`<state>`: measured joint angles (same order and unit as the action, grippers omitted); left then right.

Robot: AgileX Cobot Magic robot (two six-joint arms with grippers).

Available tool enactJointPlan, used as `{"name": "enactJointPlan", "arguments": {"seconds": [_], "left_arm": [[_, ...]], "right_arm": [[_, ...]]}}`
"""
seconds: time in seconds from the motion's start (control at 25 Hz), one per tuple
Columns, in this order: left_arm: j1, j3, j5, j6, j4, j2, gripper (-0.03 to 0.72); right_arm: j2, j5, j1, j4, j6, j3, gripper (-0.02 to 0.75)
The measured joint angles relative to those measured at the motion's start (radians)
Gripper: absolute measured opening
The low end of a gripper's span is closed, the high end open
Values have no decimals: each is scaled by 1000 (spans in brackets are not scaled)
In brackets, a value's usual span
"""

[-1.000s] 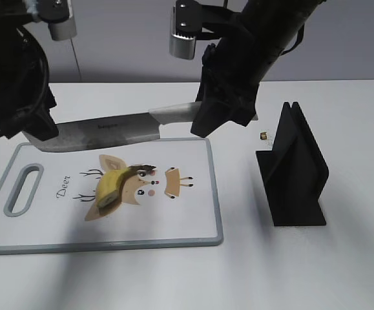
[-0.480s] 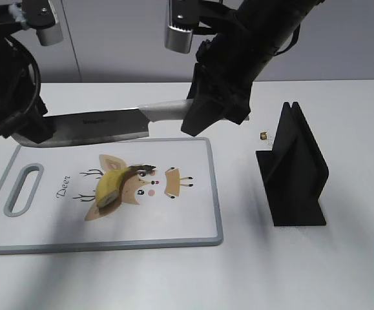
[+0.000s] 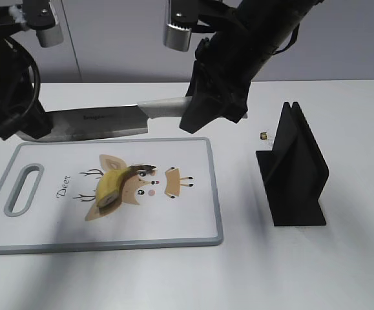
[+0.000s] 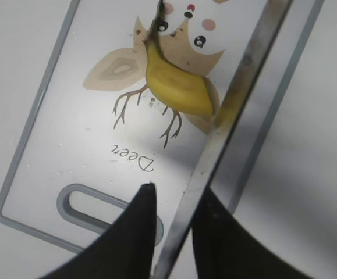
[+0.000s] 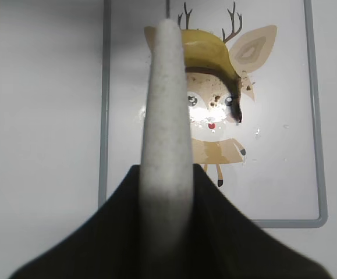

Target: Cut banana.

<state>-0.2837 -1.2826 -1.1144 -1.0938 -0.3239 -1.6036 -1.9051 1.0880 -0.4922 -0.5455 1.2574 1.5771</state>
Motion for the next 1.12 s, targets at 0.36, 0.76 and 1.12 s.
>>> {"name": "enactJointPlan", "arguments": {"seconds": [0.36,0.76,1.12], "left_arm": [[-14,121,98,-26,-13,-33,41],[-15,163,222,-25,49,-59,34],[-14,166,255,-25,57,-104,33]], "right_arm": [[-24,-1,-3,30,-32,0,162],[-131,-75,-6,32,-41,1,168],[-198,-108,-6,43,-39,4,173]]}}
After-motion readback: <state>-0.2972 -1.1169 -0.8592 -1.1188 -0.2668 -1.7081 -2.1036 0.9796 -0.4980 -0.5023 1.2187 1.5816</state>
